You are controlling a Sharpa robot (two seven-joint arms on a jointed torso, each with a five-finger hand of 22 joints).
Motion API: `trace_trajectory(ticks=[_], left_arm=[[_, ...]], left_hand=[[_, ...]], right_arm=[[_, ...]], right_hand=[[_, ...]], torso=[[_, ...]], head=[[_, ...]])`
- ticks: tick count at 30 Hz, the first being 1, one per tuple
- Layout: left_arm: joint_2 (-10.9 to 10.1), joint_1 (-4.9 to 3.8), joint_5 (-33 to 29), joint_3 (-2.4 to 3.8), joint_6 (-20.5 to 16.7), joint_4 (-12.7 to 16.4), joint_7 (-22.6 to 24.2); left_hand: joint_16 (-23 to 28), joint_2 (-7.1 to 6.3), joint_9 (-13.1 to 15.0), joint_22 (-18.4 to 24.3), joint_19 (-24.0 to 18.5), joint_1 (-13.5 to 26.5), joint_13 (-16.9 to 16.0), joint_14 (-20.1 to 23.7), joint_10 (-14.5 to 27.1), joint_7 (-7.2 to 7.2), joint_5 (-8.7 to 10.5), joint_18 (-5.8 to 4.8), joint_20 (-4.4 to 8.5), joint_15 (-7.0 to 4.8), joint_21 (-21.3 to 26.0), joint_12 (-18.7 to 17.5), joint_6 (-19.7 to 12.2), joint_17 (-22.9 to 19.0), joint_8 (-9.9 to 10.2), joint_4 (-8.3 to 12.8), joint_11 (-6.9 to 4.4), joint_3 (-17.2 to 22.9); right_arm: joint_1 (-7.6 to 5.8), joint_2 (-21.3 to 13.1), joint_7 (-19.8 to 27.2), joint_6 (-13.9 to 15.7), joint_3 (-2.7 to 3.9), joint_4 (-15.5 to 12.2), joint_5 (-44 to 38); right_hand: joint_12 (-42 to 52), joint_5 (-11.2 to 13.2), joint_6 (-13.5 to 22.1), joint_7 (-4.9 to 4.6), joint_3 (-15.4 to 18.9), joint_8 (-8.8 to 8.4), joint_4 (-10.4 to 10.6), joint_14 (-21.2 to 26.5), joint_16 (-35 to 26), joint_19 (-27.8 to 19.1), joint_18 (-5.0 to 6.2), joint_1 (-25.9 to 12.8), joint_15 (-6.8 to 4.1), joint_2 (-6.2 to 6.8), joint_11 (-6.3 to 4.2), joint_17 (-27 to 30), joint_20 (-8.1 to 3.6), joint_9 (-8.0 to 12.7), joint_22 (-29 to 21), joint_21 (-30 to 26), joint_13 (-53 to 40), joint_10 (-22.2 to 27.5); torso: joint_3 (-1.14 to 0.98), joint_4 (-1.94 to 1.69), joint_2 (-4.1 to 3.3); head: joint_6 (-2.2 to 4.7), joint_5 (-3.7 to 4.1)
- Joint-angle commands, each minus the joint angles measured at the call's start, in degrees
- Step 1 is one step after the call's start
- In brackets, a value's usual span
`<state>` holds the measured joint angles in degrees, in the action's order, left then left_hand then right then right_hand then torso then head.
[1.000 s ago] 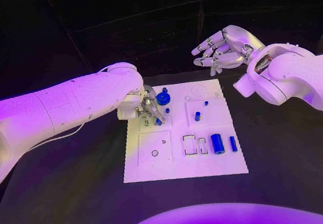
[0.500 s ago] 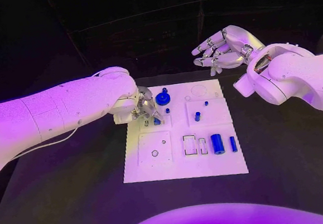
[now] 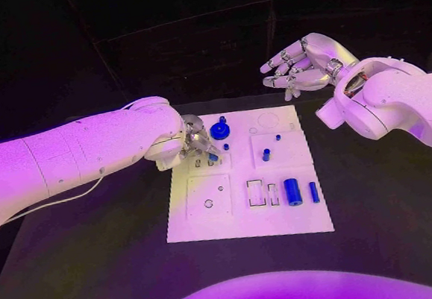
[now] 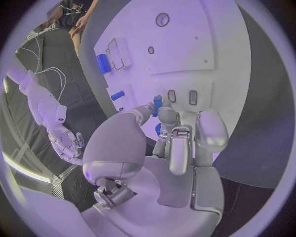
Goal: Assemble the parts on the task board
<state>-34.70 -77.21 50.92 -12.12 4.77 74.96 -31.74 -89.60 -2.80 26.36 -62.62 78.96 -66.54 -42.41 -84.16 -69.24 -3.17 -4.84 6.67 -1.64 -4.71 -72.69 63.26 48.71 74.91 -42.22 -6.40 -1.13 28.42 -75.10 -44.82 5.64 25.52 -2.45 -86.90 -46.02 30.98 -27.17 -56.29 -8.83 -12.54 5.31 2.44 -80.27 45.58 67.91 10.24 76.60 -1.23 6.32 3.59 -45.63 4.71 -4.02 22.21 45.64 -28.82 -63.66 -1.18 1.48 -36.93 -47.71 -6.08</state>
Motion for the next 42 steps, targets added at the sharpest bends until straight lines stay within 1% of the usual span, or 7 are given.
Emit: trace_trajectory(ticks=[1,6,12,25,33,40,42], left_arm=[[-0.08,0.36,2.64,0.02,-3.89,0.09,0.47],[-0.12,0.97,4.68,0.01,-3.83,-0.05,0.09],[-0.13,1.27,5.45,0.01,-2.71,-0.23,-0.51],[-0.76,1.43,5.74,0.01,-0.12,0.36,-1.66],[-1.28,1.50,5.75,0.01,0.38,0.89,-2.00],[-1.16,1.53,5.75,0.01,0.57,0.99,-1.99],[-1.13,1.54,5.75,0.01,0.61,0.99,-1.98]], left_hand=[[-0.40,-0.07,0.06,-0.11,0.37,0.31,-0.13,-5.84,-0.45,0.02,0.18,-1.16,-0.16,0.15,-0.33,0.37,-0.22,15.09,-0.23,10.13,0.00,10.38],[-0.40,-0.07,0.06,-0.11,0.37,0.31,-0.13,-5.84,-0.45,0.02,0.18,-1.16,-0.16,0.15,-0.33,0.37,-0.22,15.09,-0.23,10.13,0.00,10.38],[-0.40,-0.19,0.14,-0.27,0.45,0.42,-0.39,-5.84,-0.63,0.04,0.19,-1.19,-0.15,0.13,-0.44,0.55,-0.19,15.09,-0.34,10.18,-0.02,10.64],[-0.40,-0.56,0.30,-0.48,0.56,0.60,-0.74,-5.84,-0.90,0.10,0.03,-1.23,-0.12,0.11,-0.58,0.80,-0.15,15.09,-0.54,10.39,-0.07,11.20],[-0.40,-0.69,0.36,-0.47,0.56,0.67,-0.90,-5.84,-0.99,0.11,-0.09,-1.23,-0.11,0.10,-0.57,0.88,-0.14,15.09,-0.61,10.45,-0.09,11.40],[-0.40,-0.80,0.41,-0.48,0.57,0.76,-0.97,-5.84,-1.04,0.12,-0.21,-1.23,-0.11,0.09,-0.57,0.93,-0.11,15.09,-0.68,10.49,-0.10,11.61],[-0.40,-0.82,0.43,-0.47,0.56,0.81,-1.02,-5.84,-1.07,0.12,-0.24,-1.23,-0.10,0.09,-0.57,0.95,-0.10,15.09,-0.70,10.48,-0.10,11.66]], right_arm=[[-0.13,-0.04,0.13,-0.35,0.05,-0.03,0.17],[-0.13,-0.08,0.12,-0.36,0.05,-0.01,0.17],[-0.13,-0.08,0.11,-0.39,0.05,0.03,0.17],[-0.12,-0.03,0.11,-0.49,0.05,0.13,0.17],[-0.12,0.06,0.18,-0.54,0.05,0.21,0.17],[-0.12,0.12,0.24,-0.56,0.05,0.26,0.17],[-0.12,0.12,0.23,-0.55,0.05,0.26,0.17]], right_hand=[[-0.18,-0.28,0.50,-0.05,-0.12,-0.29,0.21,0.30,-0.40,0.36,0.27,-0.32,0.19,0.35,0.03,0.15,0.04,0.04,-0.10,-0.22,0.07,0.53],[-0.18,-0.28,0.50,-0.05,-0.12,-0.29,0.21,0.30,-0.40,0.36,0.27,-0.32,0.19,0.35,0.03,0.15,0.04,0.04,-0.10,-0.22,0.07,0.53],[-0.20,-0.30,0.52,-0.05,-0.15,-0.30,0.21,0.32,-0.41,0.35,0.27,-0.31,0.20,0.37,0.02,0.13,0.04,0.04,-0.11,-0.25,0.10,0.56],[-0.20,-0.30,0.52,-0.05,-0.15,-0.30,0.21,0.32,-0.41,0.35,0.27,-0.31,0.20,0.37,0.02,0.13,0.04,0.04,-0.11,-0.25,0.10,0.56],[-0.20,-0.30,0.52,-0.05,-0.15,-0.30,0.21,0.32,-0.41,0.35,0.27,-0.31,0.20,0.37,0.02,0.13,0.04,0.04,-0.11,-0.25,0.10,0.56],[-0.20,-0.30,0.52,-0.05,-0.15,-0.30,0.21,0.32,-0.41,0.35,0.27,-0.31,0.20,0.37,0.02,0.13,0.04,0.04,-0.11,-0.25,0.10,0.56],[-0.20,-0.30,0.52,-0.05,-0.15,-0.30,0.21,0.32,-0.41,0.35,0.27,-0.31,0.20,0.37,0.02,0.13,0.04,0.04,-0.11,-0.25,0.10,0.56]], torso=[[-0.01,0.15,0.02],[-0.02,0.26,-0.05],[-0.04,0.21,-0.05],[-0.01,0.18,-0.03],[-0.03,0.16,-0.04],[-0.07,0.26,-0.06],[-0.07,0.23,-0.08]], head=[[-0.03,-0.13],[-0.07,-0.21],[-0.13,-0.18],[-0.29,-0.19],[-0.27,-0.17],[-0.39,-0.27],[-0.37,-0.22]])
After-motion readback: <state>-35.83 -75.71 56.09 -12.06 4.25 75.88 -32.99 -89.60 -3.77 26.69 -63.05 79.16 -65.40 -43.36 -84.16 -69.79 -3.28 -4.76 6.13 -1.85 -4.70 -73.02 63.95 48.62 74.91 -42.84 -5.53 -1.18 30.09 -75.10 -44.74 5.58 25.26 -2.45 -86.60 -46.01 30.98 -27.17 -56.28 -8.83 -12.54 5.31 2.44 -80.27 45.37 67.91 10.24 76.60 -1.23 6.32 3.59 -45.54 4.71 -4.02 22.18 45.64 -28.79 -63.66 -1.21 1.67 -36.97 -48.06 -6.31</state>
